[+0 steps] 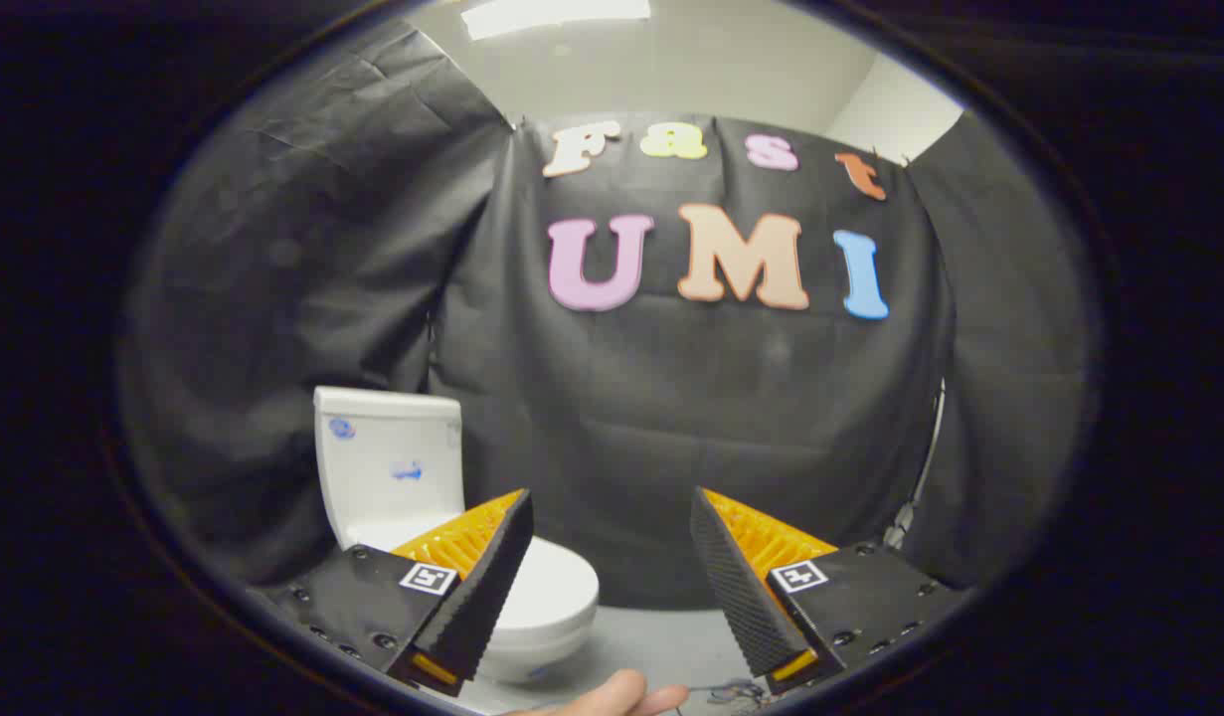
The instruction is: Open the toilet lid.
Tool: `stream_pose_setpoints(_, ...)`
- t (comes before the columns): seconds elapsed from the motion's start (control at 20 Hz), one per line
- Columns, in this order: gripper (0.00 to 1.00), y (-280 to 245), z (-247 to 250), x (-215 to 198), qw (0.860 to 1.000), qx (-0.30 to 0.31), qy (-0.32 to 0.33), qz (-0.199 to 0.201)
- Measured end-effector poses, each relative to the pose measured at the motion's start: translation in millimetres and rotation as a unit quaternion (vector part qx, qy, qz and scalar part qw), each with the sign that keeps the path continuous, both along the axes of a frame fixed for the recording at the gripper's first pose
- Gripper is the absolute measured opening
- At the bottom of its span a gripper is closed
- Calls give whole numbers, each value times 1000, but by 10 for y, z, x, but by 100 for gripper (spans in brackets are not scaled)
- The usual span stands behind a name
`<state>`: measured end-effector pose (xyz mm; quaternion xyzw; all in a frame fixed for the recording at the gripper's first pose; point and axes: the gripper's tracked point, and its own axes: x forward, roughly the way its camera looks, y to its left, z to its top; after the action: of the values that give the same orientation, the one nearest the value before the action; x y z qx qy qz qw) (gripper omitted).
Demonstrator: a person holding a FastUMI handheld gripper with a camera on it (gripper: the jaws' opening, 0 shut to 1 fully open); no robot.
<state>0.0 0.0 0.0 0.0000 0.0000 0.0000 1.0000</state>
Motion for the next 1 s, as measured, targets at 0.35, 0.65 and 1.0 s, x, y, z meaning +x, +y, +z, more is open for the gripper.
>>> stream_pose_setpoints(0.35,99,982,-694,-148,995,87,45,31)
stream_pose_setpoints(0.65,99,1588,-1174,-586,990,98,94,41)
stream_pose_setpoints(1.0,99,1535,-1308,-798,989,105,101,18)
